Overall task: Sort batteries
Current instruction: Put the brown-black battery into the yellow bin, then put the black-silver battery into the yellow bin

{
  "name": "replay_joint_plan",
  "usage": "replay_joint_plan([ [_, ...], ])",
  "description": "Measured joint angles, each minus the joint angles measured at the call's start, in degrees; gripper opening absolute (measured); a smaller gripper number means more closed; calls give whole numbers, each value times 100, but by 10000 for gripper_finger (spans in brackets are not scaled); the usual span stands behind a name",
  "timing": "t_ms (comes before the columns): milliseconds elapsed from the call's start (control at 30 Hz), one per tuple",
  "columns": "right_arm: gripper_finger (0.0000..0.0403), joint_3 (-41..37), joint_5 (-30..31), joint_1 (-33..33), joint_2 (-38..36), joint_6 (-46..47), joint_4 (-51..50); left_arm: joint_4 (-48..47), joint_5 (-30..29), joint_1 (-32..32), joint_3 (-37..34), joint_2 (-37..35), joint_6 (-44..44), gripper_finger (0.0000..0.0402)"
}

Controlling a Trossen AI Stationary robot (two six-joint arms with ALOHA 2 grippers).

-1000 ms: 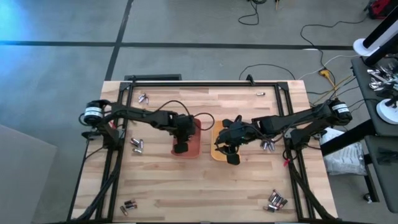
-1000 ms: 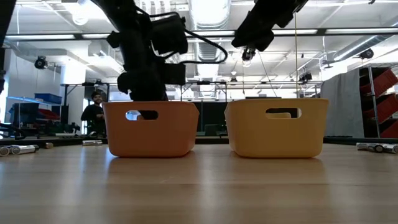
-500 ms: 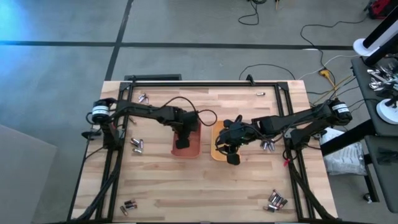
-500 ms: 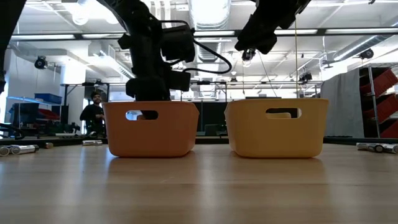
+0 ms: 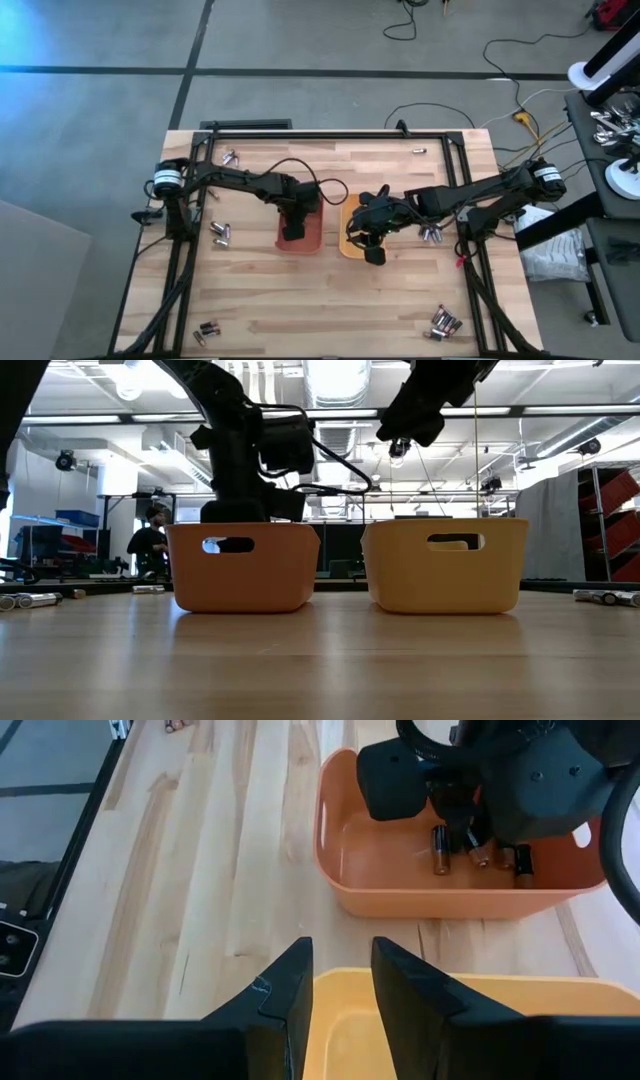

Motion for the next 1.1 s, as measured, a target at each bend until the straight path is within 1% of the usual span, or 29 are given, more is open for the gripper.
replay_joint_plan([
  [100,98,16,2,-2,0,62,6,6,0,2,-8,0,-42,67],
  [200,107,27,4,-2,0,181,18,4,0,0,-20,0,-130,65],
  [333,127,76,4,0,-10,223,-41,-15,0,-7,-22,-3,-149,58],
  [400,140,159,20,0,-53,197,-235,-25,37,-9,-27,-49,-187,58],
  [467,154,315,172,0,-138,191,-519,-63,142,-9,-31,-162,-292,58],
  [600,182,575,616,-3,-266,195,-1158,-58,403,-9,-31,-465,-426,58],
  [767,216,613,663,-58,-289,266,-1705,-145,405,-11,-31,-964,-341,58],
  [867,230,617,982,-91,-350,309,-2160,-219,395,-40,-31,-1343,-330,58],
  [967,241,617,1282,-98,-399,309,-2706,-221,407,-156,-68,-1789,-315,58],
  [1033,249,617,1301,-92,-435,378,-3077,-162,409,-284,-148,-2081,-313,58],
  [1100,255,617,1301,-90,-480,484,-3401,134,407,-443,-297,-2384,-309,58],
])
